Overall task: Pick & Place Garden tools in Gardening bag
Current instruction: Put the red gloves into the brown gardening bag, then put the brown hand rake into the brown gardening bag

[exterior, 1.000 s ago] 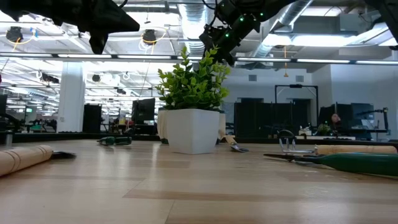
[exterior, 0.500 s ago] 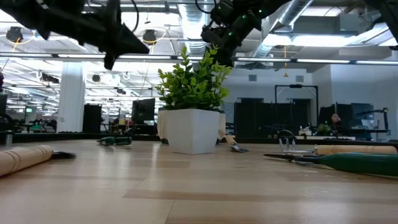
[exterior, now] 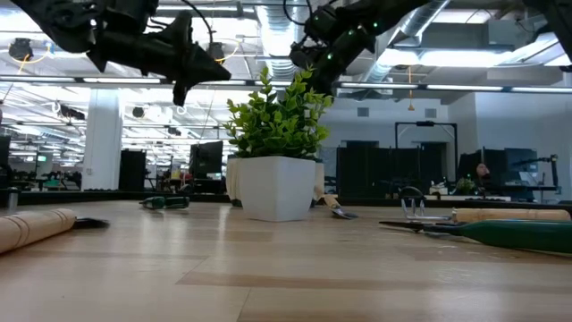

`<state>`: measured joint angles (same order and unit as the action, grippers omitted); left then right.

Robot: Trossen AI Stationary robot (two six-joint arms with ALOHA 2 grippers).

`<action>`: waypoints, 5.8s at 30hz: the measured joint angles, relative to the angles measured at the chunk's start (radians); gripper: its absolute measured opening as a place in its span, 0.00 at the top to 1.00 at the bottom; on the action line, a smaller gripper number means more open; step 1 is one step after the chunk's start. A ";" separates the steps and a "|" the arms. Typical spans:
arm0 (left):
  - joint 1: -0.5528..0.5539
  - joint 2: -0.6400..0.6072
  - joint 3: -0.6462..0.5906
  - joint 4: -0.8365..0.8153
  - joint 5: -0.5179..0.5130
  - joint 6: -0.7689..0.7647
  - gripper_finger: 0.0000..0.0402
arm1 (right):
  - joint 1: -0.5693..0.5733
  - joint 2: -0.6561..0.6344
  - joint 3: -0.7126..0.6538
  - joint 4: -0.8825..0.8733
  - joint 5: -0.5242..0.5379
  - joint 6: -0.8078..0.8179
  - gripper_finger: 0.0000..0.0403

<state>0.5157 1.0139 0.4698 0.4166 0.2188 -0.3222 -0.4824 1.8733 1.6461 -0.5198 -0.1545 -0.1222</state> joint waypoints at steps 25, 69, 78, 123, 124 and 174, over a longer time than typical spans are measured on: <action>-0.038 0.006 0.001 -0.005 0.000 0.004 1.00 | -0.087 0.309 0.308 -0.037 -0.021 0.013 1.00; -0.038 0.007 0.000 -0.004 -0.001 0.004 1.00 | -0.015 0.071 0.360 -0.221 -0.001 -0.037 1.00; -0.038 0.007 0.000 -0.006 -0.001 0.006 1.00 | 0.037 -0.017 0.325 -0.307 -0.001 -0.037 1.00; -0.087 0.006 -0.001 -0.033 0.084 0.027 1.00 | 0.237 -0.482 -0.578 0.002 0.100 0.360 1.00; -0.094 0.006 -0.001 -0.033 0.084 0.027 1.00 | 0.246 -0.482 -0.581 0.003 0.104 0.361 1.00; -0.410 0.006 -0.001 -0.018 -0.035 0.026 1.00 | 0.759 -0.527 -0.585 -0.433 0.206 1.022 1.00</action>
<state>0.1055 1.0195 0.4686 0.3984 0.1834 -0.2958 0.2761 1.3461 1.0607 -0.9530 0.0512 0.8993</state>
